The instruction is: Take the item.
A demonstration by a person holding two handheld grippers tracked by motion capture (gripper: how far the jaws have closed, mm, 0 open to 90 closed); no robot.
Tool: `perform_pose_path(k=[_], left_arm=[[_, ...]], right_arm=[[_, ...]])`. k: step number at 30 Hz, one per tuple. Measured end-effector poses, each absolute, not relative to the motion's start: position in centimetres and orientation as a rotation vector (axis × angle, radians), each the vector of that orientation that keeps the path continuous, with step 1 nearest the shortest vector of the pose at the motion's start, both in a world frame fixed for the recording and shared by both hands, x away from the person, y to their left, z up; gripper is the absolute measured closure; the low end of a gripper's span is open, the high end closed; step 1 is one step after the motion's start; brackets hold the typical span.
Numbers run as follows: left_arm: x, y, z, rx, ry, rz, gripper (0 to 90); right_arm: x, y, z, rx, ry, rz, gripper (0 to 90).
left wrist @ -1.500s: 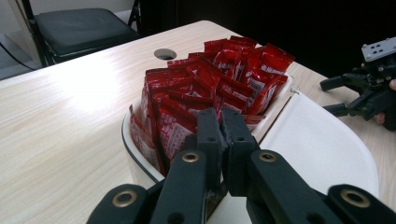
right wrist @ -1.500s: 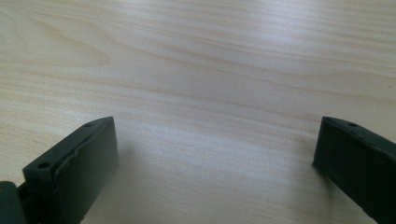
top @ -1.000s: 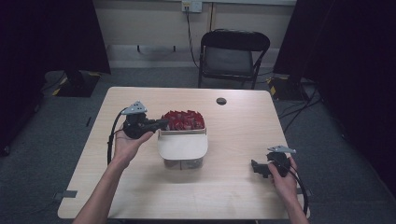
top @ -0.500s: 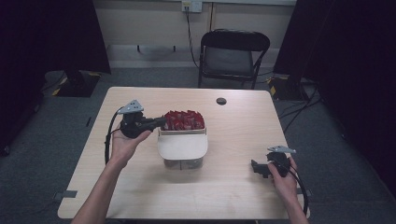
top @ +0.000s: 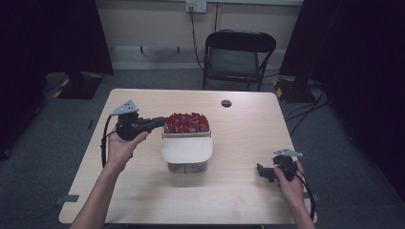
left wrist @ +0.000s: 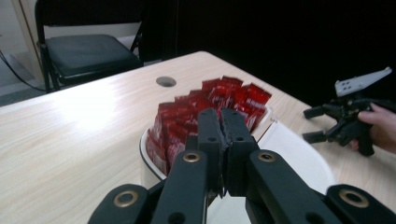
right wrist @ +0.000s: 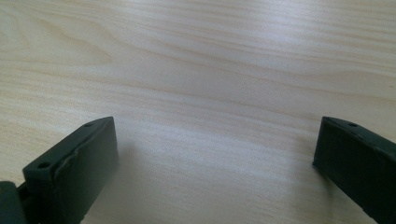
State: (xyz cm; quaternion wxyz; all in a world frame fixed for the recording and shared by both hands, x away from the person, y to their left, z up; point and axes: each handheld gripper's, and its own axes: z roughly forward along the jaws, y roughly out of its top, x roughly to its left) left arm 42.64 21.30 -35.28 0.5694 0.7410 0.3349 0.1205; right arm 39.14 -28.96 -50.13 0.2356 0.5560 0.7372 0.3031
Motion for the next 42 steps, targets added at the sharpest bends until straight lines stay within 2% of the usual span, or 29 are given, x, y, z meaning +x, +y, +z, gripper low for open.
perform_pose_path(k=[42], left_arm=[[40.8, 24.2, -32.2, 1.603, 0.763, 0.321, 88.3]], right_arm=[[39.1, -29.0, -50.1, 1.525, 2.022, 0.832, 0.0]])
